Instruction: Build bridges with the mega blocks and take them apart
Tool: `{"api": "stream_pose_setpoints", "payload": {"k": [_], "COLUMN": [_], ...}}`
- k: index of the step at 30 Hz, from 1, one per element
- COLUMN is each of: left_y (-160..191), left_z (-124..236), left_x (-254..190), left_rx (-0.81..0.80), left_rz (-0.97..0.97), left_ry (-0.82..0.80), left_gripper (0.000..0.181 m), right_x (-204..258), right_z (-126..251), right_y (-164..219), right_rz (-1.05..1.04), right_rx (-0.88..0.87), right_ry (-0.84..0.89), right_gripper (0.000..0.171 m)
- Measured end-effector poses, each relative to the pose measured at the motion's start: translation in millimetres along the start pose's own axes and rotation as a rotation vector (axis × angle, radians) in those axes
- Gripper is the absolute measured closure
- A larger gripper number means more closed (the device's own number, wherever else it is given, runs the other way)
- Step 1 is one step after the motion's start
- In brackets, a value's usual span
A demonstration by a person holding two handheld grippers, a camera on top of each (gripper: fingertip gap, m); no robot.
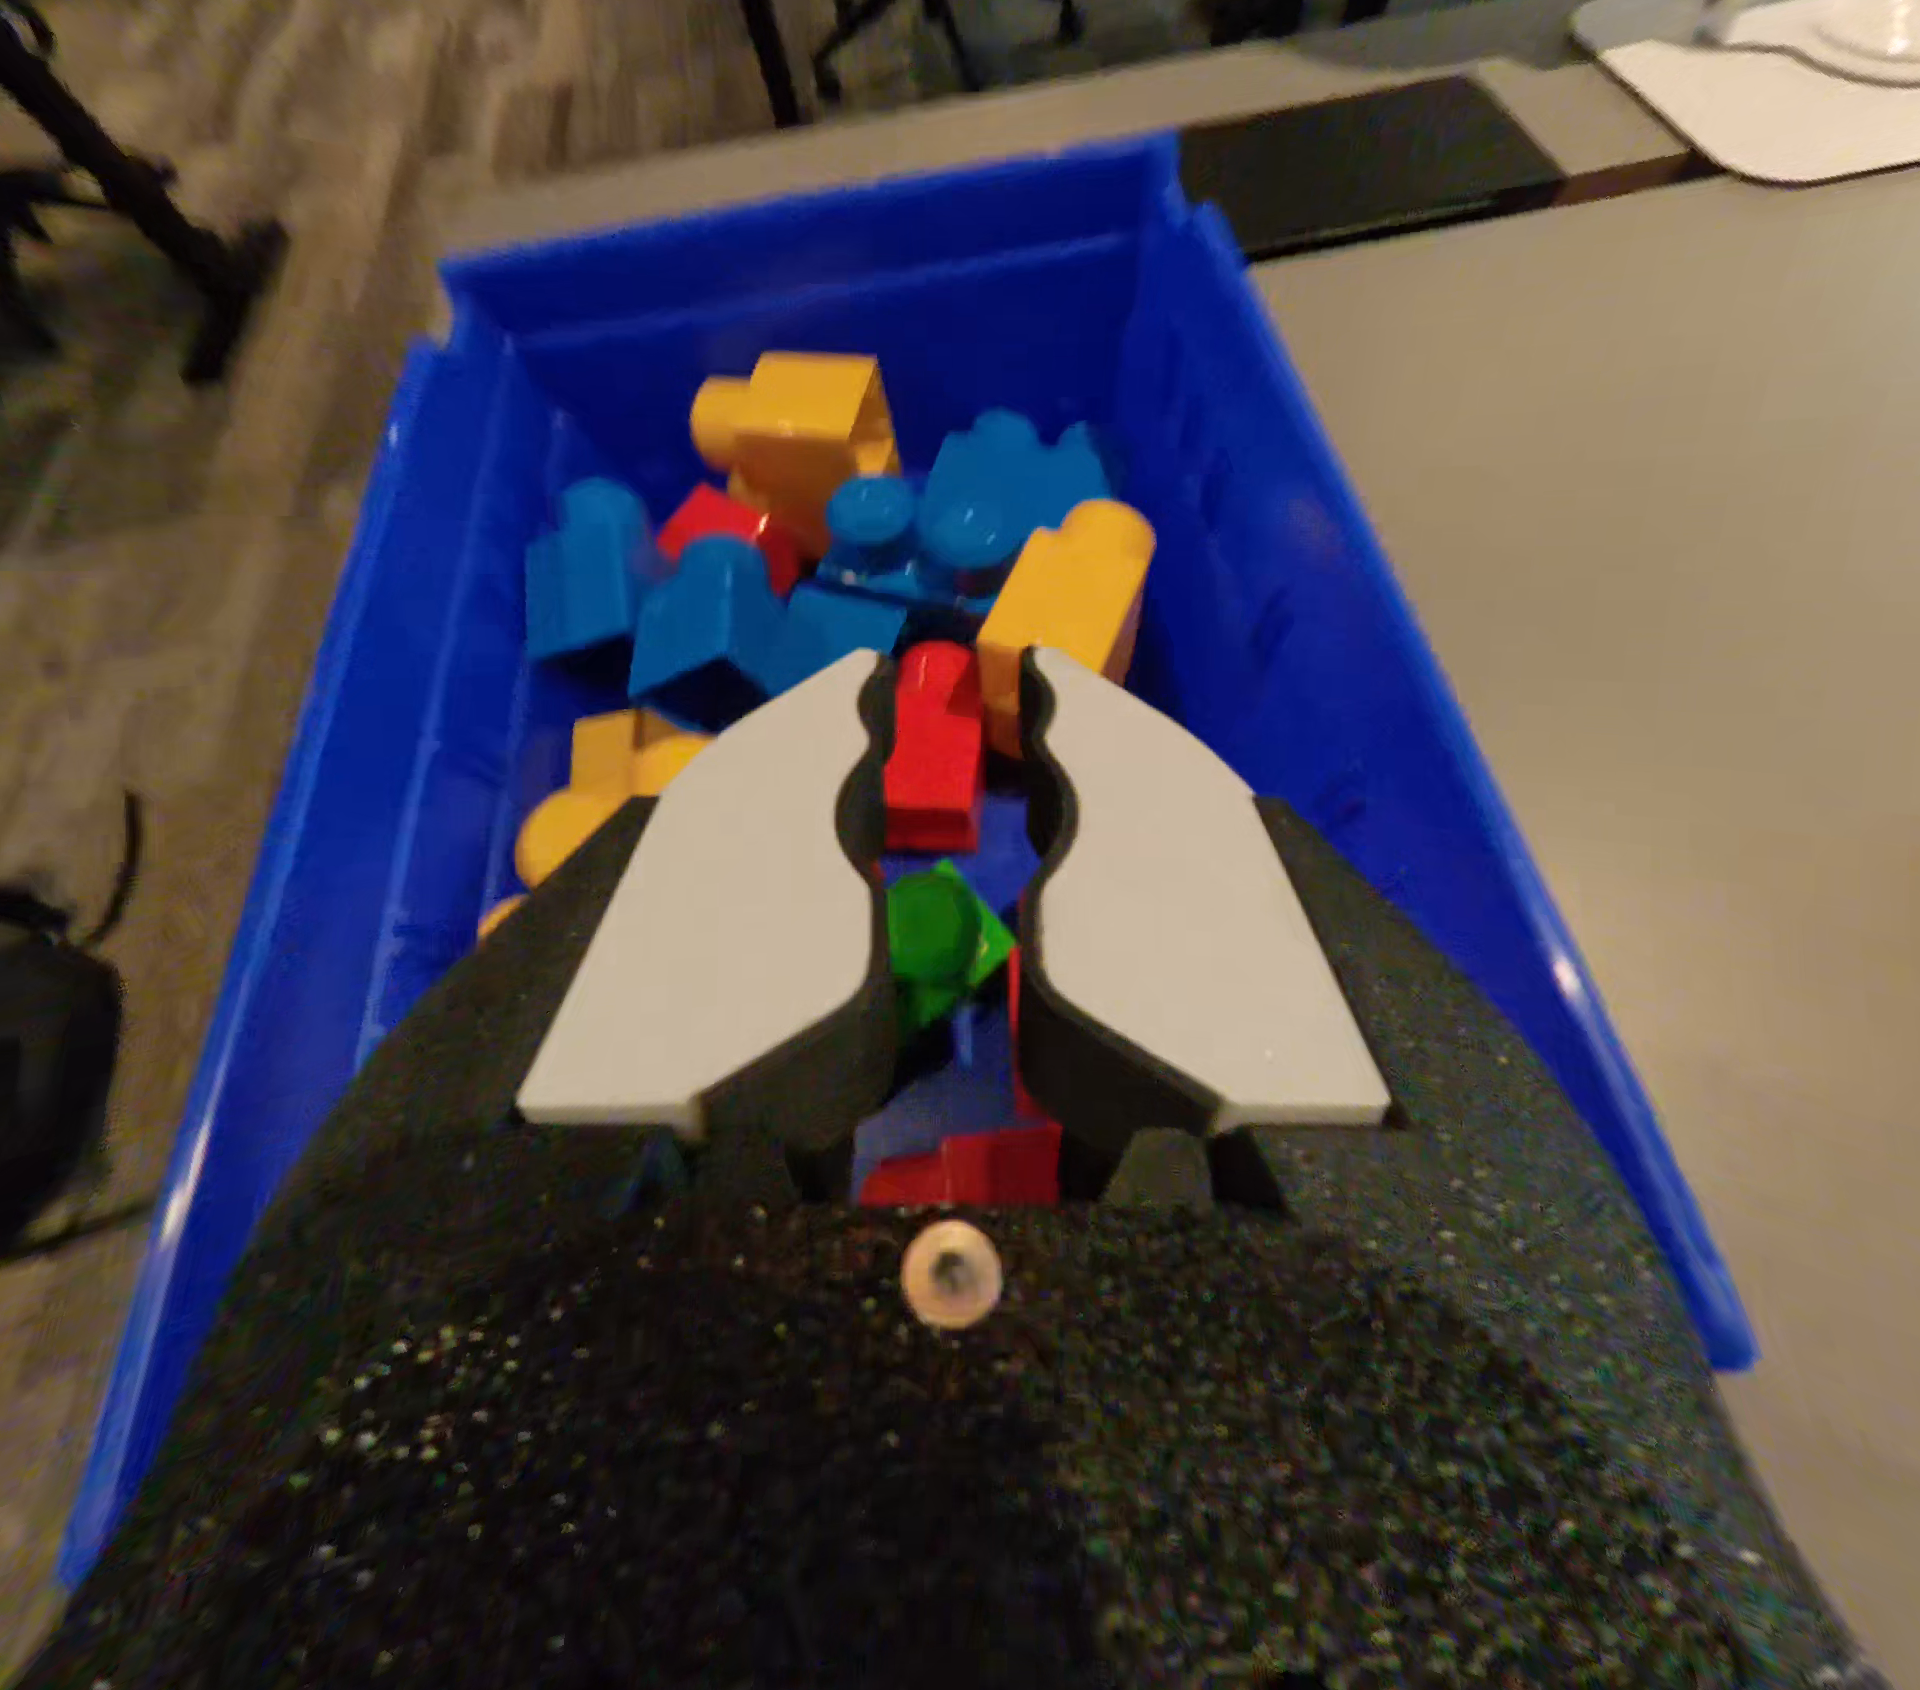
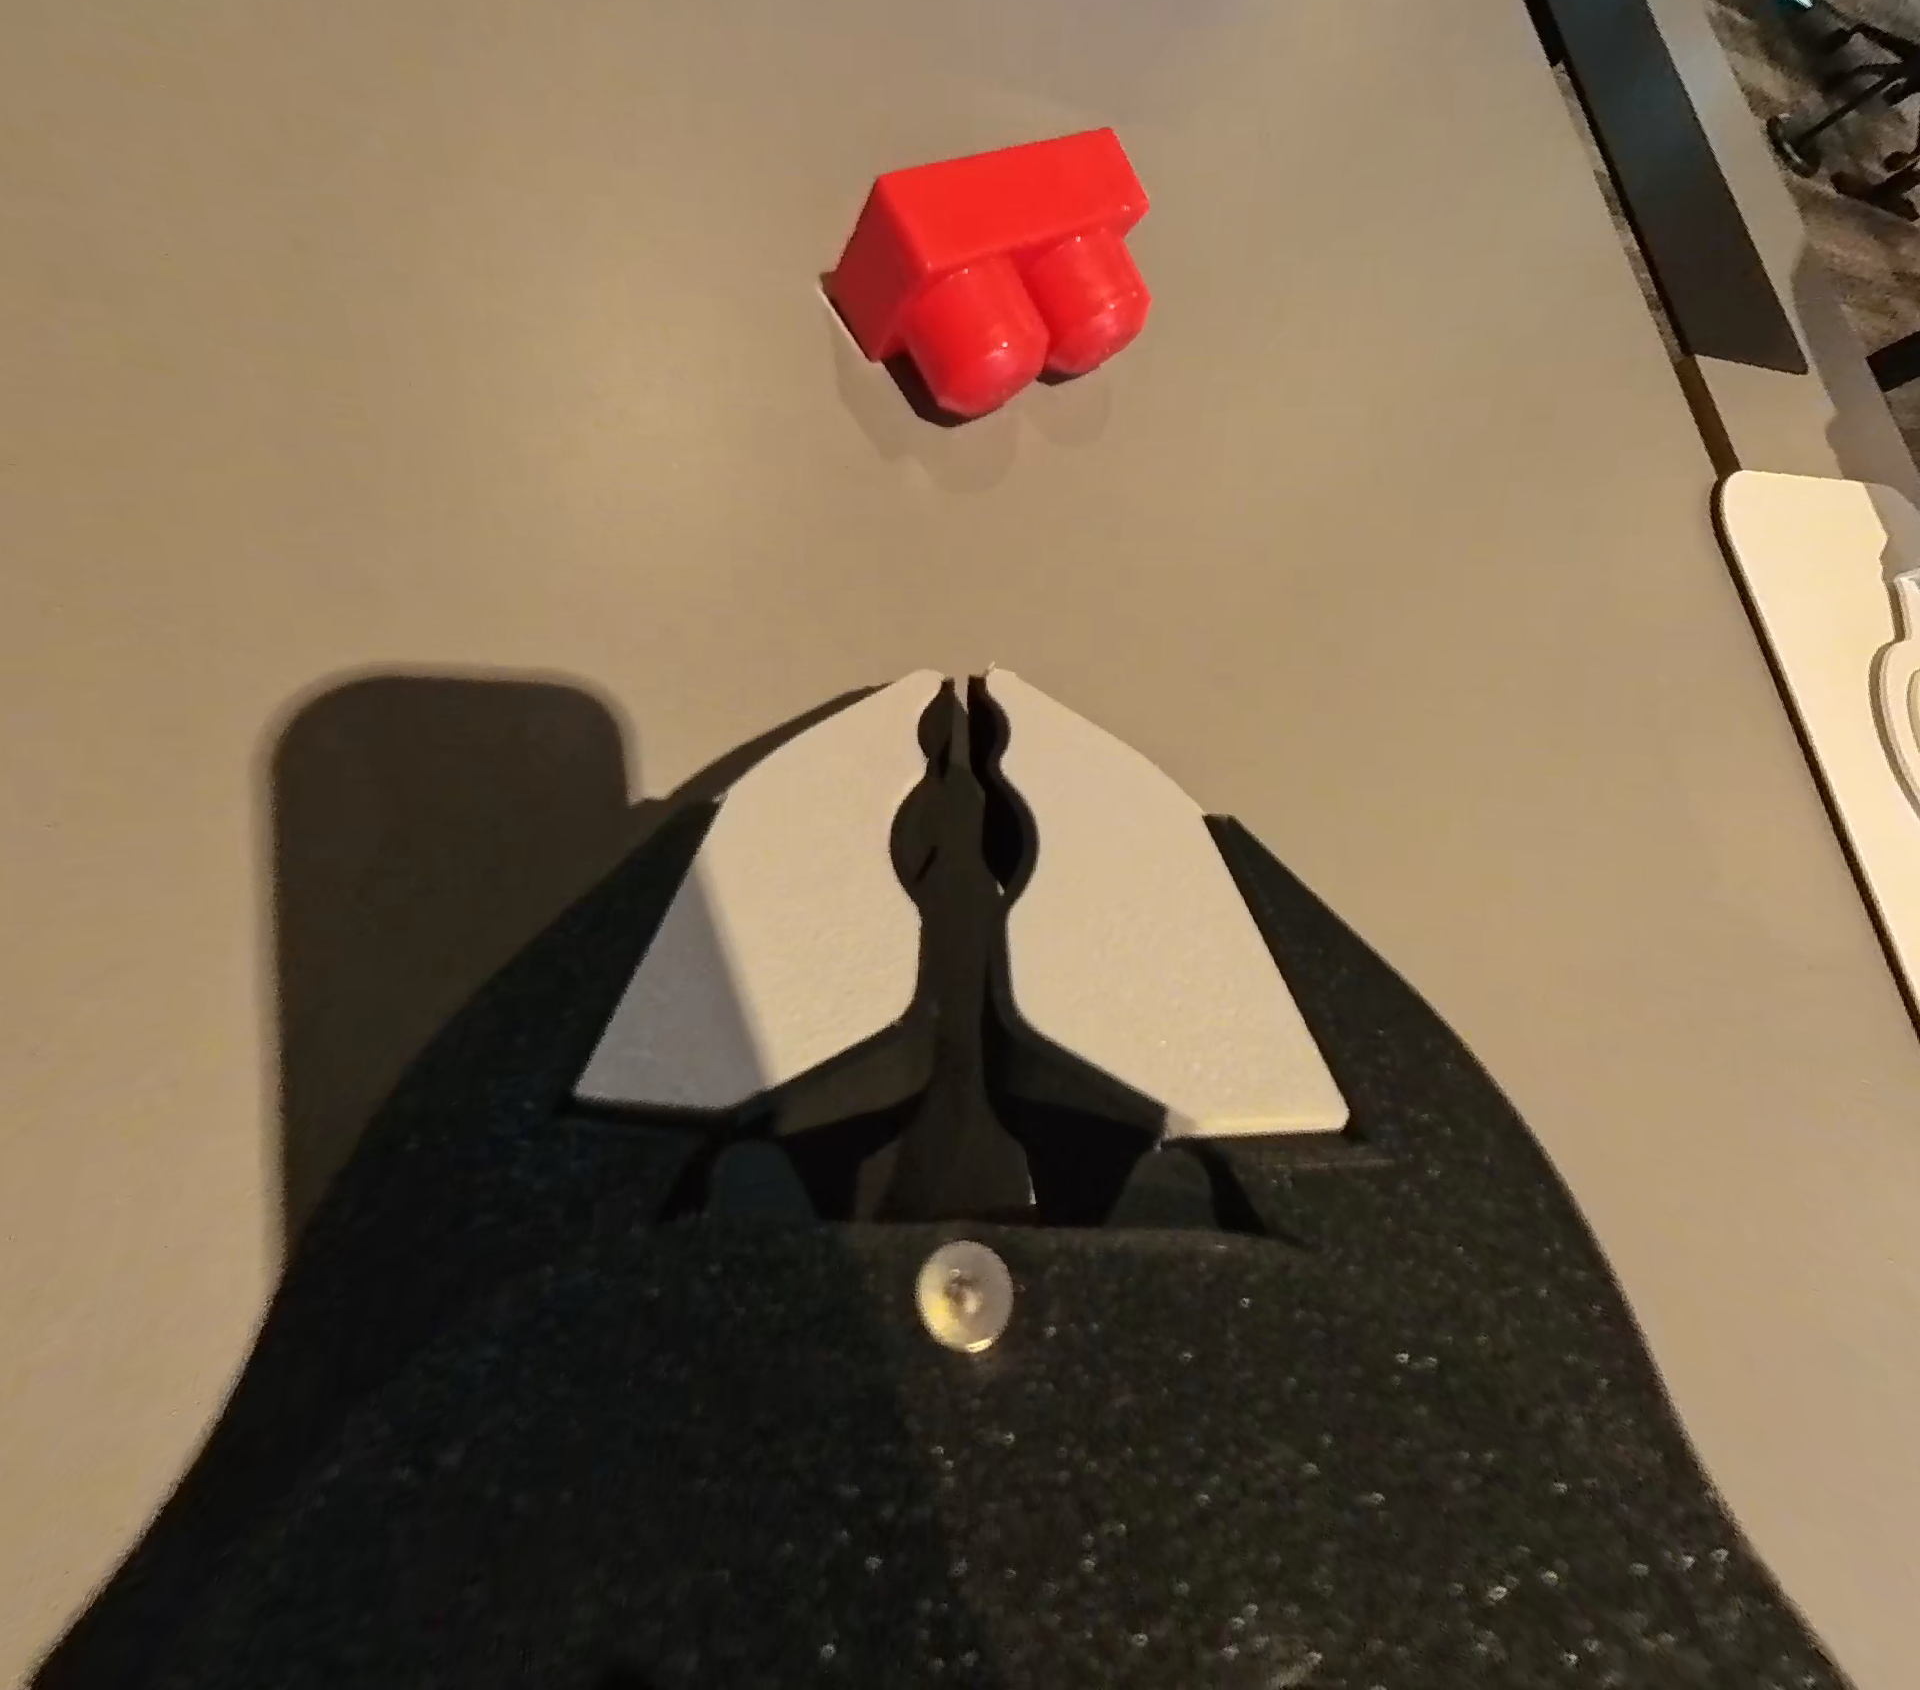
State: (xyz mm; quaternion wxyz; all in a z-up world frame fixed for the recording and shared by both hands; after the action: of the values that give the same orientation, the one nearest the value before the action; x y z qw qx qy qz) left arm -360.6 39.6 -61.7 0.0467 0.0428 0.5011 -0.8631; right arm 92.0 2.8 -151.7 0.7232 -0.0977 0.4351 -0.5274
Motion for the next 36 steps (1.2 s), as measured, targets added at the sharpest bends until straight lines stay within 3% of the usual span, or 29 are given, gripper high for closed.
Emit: {"api": "stream_pose_setpoints", "payload": {"k": [9,12,16,19,28,36], "left_y": [44,39,12,6,31,38], "left_z": [-4,-2,16,25,2,-7], "left_x": [21,25,42,53,62,62], "left_rx": [0.314,0.274,0.055,-0.020,0.143,0.180], "left_rz": [0.091,0.091,0.131,0.166,0.140,0.106], "left_ry": [-0.072,-0.113,-0.222,-0.260,-0.316,-0.321], "left_gripper": [0.159,0.157,0.157,0.155,0.135,0.145], "right_x": [0,0,0,0,1,1], "right_z": [0,0,0,0,0,0], "right_y": [0,0,0,0,0,-1], "right_rz": [-0.003,-0.005,-0.001,0.003,0.014,0.022], "right_rx": [0.000,0.000,0.000,0.000,0.000,0.002], "right_ry": [-0.003,-0.005,-0.004,-0.004,0.000,0.008], "right_gripper": [0.169,0.169,0.169,0.170,0.171,0.171]}}
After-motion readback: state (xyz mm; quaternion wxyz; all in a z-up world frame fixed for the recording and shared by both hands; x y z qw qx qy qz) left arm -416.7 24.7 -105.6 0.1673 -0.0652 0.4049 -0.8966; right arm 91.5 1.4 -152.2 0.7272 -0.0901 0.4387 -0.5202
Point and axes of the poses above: each gripper's, where its closed fingertips meet, z back along the fingers, y out of its underside, x = y × z across the jaws, the point moved 3 cm from there along z, back along the fingers, and after that the axes turned 14 degrees about z, right-handed, at the moved point
